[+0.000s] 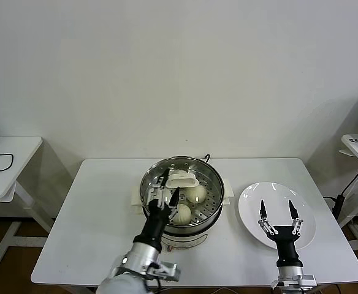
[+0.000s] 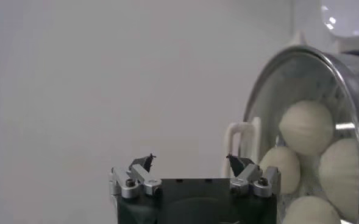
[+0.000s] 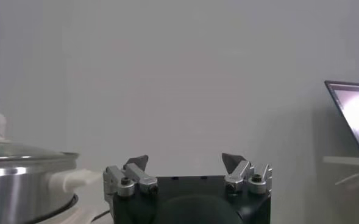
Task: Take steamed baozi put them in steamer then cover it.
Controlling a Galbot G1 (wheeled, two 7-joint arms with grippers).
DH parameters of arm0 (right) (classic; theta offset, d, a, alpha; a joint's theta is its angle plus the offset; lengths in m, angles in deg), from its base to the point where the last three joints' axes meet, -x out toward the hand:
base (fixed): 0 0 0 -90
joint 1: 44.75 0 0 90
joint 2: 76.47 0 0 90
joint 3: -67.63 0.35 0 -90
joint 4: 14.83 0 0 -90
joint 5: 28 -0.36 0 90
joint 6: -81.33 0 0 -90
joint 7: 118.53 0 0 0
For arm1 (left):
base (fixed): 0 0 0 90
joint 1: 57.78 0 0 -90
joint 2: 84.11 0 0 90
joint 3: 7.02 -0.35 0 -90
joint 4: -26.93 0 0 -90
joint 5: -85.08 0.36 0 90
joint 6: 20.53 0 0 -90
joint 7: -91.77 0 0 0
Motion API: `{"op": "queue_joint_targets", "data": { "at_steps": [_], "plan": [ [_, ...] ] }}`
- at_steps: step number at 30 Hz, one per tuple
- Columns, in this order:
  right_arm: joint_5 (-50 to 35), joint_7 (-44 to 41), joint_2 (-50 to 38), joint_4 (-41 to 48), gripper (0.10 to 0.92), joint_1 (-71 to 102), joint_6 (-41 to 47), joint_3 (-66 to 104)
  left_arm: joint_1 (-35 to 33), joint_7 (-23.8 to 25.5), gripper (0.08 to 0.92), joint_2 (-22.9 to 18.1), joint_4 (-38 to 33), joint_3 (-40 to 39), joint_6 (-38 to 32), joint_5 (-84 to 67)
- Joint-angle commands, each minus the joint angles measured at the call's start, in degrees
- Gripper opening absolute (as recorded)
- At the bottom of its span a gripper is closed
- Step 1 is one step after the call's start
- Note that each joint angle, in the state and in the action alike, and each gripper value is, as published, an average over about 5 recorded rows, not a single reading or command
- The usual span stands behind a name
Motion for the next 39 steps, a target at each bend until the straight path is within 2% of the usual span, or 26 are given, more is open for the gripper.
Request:
{"op": "queue_joint_targets", "data": {
  "at_steps": [1, 5, 10, 22, 39],
  "plan": [
    [-1.72, 0.52, -0.32, -6.51, 0.823, 1.6, 7.57, 0.61, -11.89, -10.97, 0.823, -6.52, 0.57, 24.0, -21.76, -53.13],
    [-2.52, 0.49, -0.48, -9.52, 0.823, 1.77, 9.65, 0.81, -13.45, -8.59, 0.823, -8.18, 3.8, 29.11, -24.23, -58.11],
    [-4.52, 0.55, -0.6, -12.39, 0.823, 1.65, 12.36, 0.86, -14.58, -7.48, 0.823, -8.88, 4.69, 31.42, -25.16, -59.39],
    [-5.73, 0.42, -0.41, -13.22, 0.823, 1.58, 12.79, 1.07, -14.43, -7.1, 0.823, -9.87, 5.13, 31.5, -25.06, -59.58],
    [-5.83, 0.36, 1.03, -12.95, 0.823, 1.95, 12.63, 2.02, -13.51, -5.74, 0.823, -8.74, 6.5, 30.2, -24.71, -59.78]
  ]
}}
